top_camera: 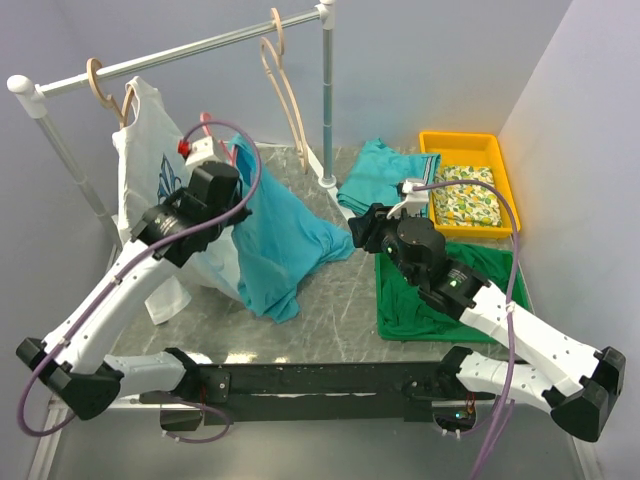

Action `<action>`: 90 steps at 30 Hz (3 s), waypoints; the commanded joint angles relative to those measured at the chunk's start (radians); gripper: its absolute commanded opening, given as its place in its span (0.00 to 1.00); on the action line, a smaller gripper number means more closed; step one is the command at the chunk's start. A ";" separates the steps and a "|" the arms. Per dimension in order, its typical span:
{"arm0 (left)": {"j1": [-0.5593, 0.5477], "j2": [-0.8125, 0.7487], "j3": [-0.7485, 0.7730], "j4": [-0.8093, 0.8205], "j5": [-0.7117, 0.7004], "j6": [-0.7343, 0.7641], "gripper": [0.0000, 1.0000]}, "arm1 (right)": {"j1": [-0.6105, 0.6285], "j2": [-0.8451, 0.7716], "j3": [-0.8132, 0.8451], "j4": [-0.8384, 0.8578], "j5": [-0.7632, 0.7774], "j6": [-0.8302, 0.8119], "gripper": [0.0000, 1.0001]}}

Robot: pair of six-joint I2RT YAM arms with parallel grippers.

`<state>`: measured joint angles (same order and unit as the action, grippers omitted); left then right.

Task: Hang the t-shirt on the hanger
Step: Place the hanger at the clothesline.

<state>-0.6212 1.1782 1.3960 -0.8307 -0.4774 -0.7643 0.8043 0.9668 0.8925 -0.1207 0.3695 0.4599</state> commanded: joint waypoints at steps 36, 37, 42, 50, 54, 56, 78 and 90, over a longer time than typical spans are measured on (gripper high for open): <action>0.167 -0.084 0.196 0.068 0.250 0.353 0.01 | -0.002 -0.037 0.029 0.055 -0.046 0.022 0.51; 0.167 -0.094 0.187 0.065 0.263 0.362 0.01 | -0.002 -0.039 0.028 0.055 -0.044 0.019 0.51; 0.167 -0.138 0.161 0.027 0.258 0.385 0.01 | -0.002 -0.050 0.013 0.072 -0.043 0.008 0.51; 0.166 -0.160 0.224 0.045 0.322 0.405 0.01 | -0.002 -0.042 0.002 0.081 -0.053 0.013 0.51; 0.167 -0.169 0.247 0.044 0.307 0.408 0.01 | -0.002 -0.046 -0.003 0.082 -0.050 0.014 0.51; 0.166 -0.175 0.250 0.059 0.307 0.414 0.01 | -0.002 -0.043 -0.007 0.087 -0.056 0.016 0.51; 0.172 0.000 0.373 0.162 0.103 0.428 0.01 | -0.002 -0.063 -0.018 0.069 -0.057 0.023 0.50; 0.209 0.012 0.426 0.145 0.080 0.439 0.01 | -0.002 -0.059 -0.023 0.078 -0.067 0.026 0.50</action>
<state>-0.4217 1.2022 1.7561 -0.7826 -0.3649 -0.3519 0.8043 0.9241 0.8749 -0.0738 0.3042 0.4820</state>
